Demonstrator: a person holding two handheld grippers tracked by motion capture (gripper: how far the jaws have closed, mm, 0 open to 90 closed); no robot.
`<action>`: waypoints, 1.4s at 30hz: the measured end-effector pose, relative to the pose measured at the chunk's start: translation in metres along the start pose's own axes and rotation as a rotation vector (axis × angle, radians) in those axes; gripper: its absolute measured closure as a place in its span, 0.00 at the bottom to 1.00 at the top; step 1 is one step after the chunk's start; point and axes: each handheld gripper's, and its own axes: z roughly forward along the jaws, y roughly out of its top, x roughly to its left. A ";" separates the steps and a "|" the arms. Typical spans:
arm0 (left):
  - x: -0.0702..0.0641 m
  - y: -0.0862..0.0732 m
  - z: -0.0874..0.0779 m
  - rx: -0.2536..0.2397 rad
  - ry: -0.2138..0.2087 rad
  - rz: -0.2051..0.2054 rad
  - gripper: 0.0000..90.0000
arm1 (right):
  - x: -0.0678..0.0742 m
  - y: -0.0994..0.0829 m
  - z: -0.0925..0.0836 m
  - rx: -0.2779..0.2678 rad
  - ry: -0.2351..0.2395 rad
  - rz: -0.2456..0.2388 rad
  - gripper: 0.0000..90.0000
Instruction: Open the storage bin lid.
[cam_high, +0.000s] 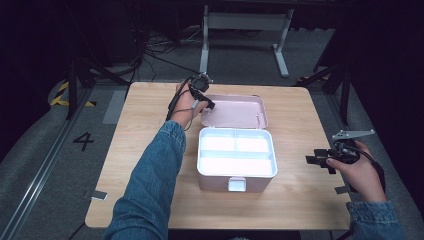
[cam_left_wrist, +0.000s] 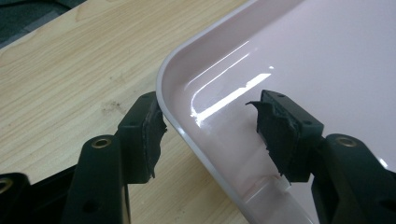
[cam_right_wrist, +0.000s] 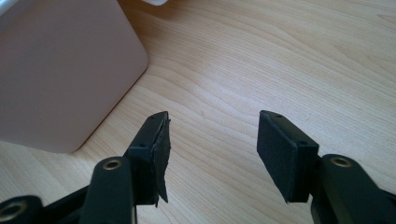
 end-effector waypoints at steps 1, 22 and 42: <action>0.000 0.000 0.000 0.002 -0.001 0.001 0.46 | 0.000 0.000 0.000 0.000 0.000 0.000 0.50; -0.011 -0.024 -0.070 -0.152 0.000 0.009 0.33 | 0.004 0.007 0.004 0.002 0.002 -0.015 0.49; -0.036 -0.135 -0.160 -0.152 0.034 0.064 0.29 | 0.009 0.033 0.017 0.040 0.001 -0.068 0.48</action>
